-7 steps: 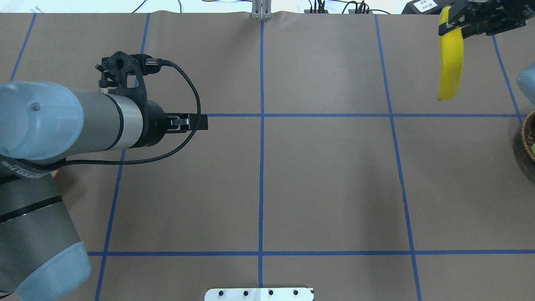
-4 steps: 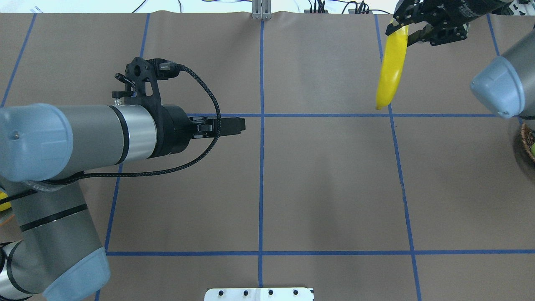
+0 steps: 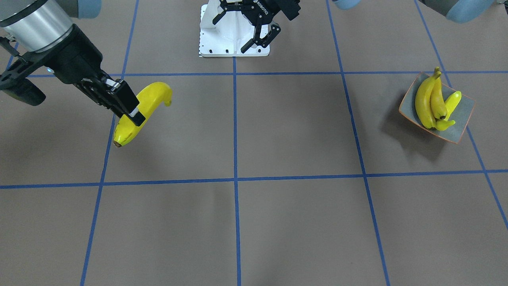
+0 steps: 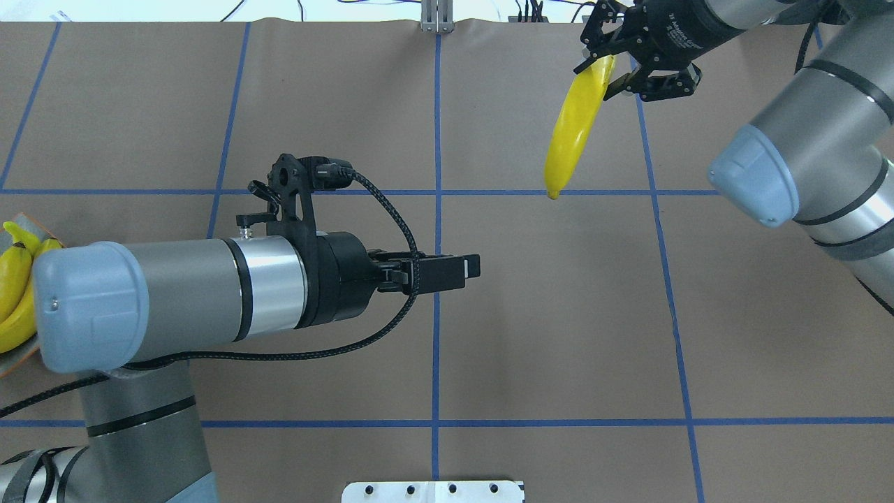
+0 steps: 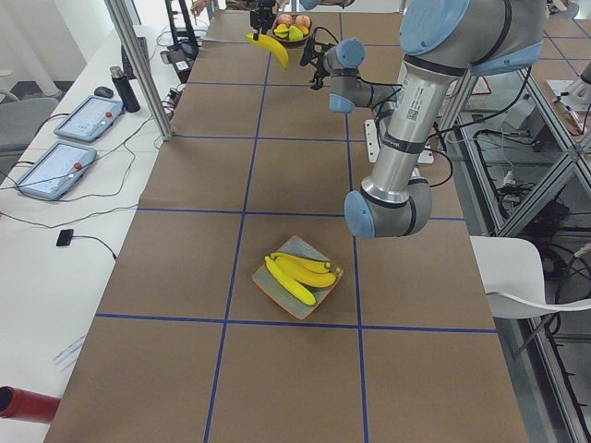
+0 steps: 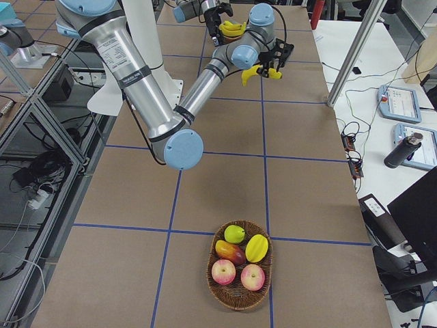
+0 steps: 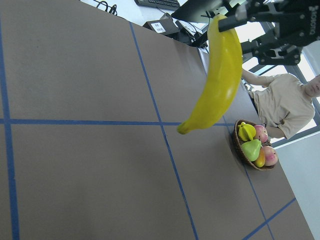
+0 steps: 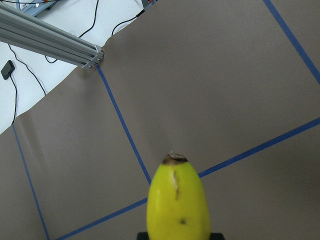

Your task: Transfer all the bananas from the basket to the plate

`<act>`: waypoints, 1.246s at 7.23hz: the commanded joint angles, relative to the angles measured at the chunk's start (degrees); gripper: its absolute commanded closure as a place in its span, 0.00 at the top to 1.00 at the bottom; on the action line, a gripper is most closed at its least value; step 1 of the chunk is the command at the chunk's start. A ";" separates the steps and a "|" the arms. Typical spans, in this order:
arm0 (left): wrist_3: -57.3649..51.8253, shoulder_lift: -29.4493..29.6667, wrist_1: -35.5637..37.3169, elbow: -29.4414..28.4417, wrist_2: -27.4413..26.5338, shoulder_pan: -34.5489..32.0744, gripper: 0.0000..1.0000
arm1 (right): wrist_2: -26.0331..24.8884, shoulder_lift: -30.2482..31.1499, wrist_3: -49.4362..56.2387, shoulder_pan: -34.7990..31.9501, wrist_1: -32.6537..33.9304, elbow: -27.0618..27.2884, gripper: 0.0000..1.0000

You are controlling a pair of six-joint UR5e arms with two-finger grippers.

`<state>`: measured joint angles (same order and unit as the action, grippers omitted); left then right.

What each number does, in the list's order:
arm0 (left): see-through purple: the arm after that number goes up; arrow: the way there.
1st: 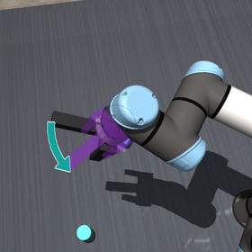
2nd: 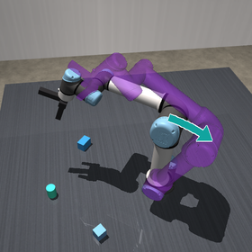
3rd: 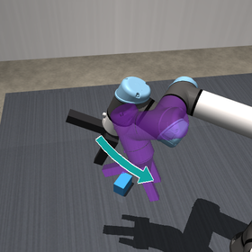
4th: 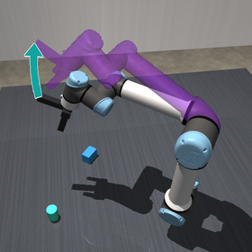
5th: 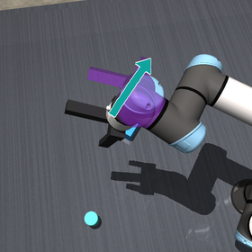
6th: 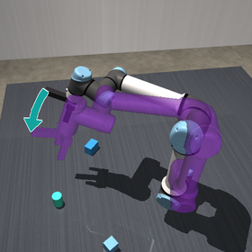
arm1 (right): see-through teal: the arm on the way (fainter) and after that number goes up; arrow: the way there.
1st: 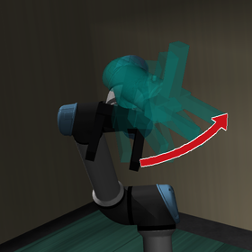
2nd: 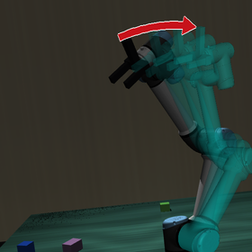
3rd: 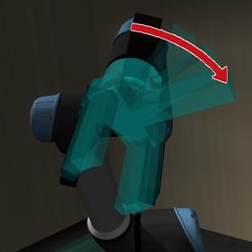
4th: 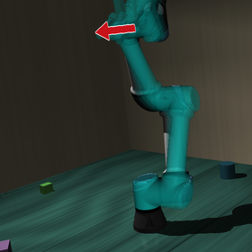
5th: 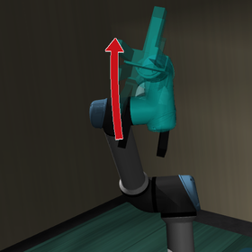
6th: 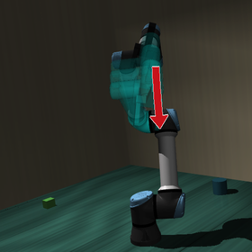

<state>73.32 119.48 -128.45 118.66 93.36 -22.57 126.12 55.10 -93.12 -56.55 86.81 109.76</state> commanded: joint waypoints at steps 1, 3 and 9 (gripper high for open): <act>-0.01 1.28 -0.22 -0.36 -0.11 0.34 1.00 | -4.20 -5.25 -3.19 4.15 8.80 0.28 0.00; -0.02 3.56 -0.05 -1.58 -2.99 0.25 1.00 | -5.35 -6.66 -7.23 6.79 8.90 0.37 0.00; -0.19 3.74 -0.13 -3.51 -6.17 -0.63 1.00 | -9.05 -9.39 -7.96 12.78 24.28 6.87 0.00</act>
<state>73.14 123.22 -128.52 115.83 87.26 -23.03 117.57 45.75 -101.07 -44.74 109.68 115.38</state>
